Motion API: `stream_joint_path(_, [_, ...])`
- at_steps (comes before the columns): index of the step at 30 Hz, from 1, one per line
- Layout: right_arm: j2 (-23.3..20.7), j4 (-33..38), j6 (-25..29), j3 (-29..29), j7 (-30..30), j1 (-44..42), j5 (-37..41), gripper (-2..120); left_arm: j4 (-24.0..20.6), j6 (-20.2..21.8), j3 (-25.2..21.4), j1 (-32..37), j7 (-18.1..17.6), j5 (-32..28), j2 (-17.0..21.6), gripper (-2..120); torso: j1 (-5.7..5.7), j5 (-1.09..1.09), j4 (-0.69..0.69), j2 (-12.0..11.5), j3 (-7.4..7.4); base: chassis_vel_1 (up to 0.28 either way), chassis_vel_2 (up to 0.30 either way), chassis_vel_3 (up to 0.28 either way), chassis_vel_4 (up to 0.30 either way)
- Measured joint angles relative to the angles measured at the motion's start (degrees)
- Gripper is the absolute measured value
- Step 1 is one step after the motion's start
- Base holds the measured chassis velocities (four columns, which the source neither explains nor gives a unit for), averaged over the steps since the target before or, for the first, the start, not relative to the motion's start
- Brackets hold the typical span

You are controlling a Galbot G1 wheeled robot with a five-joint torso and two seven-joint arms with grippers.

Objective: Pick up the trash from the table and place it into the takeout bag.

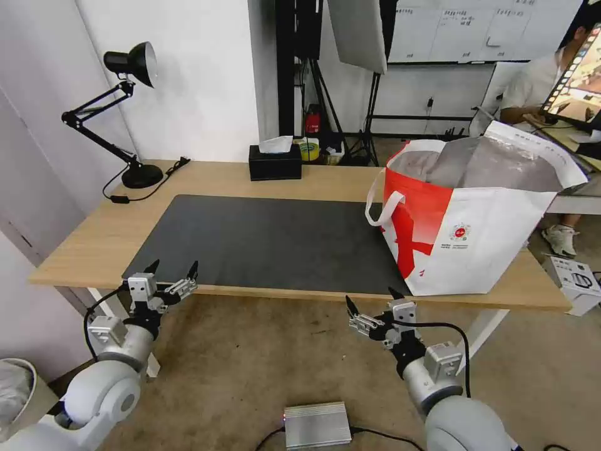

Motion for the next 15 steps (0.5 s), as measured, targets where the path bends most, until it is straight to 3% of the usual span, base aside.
stream_joint_path(15, [0.0,0.0,0.0,0.0,0.0,0.0,0.0,100,-1.0,0.0,-2.2,4.0,0.2,-0.2,-0.5,100,0.0,0.0,0.0,0.0,0.0,0.0,0.0,0.0,0.0])
